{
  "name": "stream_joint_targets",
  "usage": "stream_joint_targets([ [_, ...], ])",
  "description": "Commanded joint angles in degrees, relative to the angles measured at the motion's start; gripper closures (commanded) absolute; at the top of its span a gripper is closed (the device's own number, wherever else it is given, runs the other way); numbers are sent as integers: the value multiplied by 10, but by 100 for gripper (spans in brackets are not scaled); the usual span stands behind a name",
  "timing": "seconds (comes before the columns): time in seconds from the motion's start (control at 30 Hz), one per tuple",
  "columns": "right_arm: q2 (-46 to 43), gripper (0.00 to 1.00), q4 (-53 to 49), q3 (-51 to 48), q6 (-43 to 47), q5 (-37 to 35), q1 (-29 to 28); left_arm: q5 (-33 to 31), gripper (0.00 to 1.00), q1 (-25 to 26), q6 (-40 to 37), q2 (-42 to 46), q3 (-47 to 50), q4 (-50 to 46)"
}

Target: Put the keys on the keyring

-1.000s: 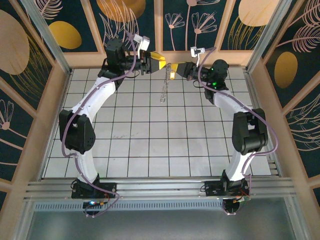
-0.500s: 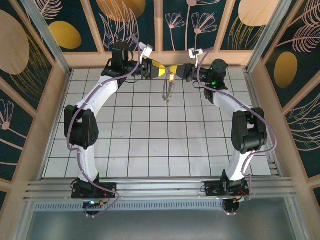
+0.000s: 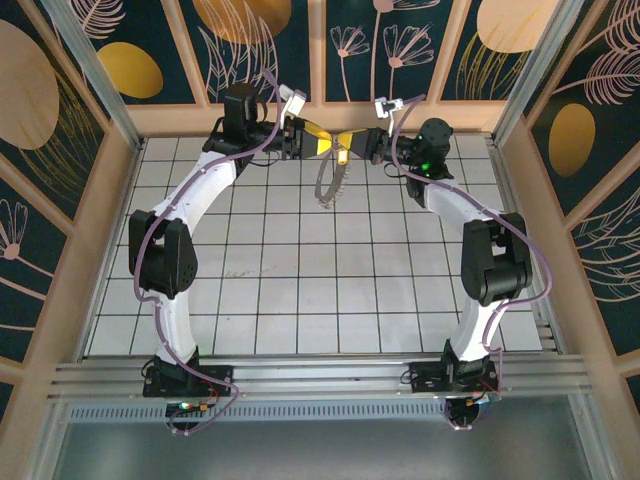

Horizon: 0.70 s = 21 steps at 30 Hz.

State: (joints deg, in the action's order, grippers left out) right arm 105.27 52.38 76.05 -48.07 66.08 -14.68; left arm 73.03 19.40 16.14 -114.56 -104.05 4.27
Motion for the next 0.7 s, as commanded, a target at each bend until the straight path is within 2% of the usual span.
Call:
stream_joint_targets([
  [0.0, 6, 100, 18, 26, 13, 8, -5, 14, 59, -2, 3, -9, -18, 15],
  [0.47, 15, 100, 13, 36, 14, 8, -12, 19, 62, 3, 10, -10, -20, 25],
  [0.67, 16, 100, 11, 36, 17, 6, -11, 24, 72, 5, 9, -11, -19, 26],
])
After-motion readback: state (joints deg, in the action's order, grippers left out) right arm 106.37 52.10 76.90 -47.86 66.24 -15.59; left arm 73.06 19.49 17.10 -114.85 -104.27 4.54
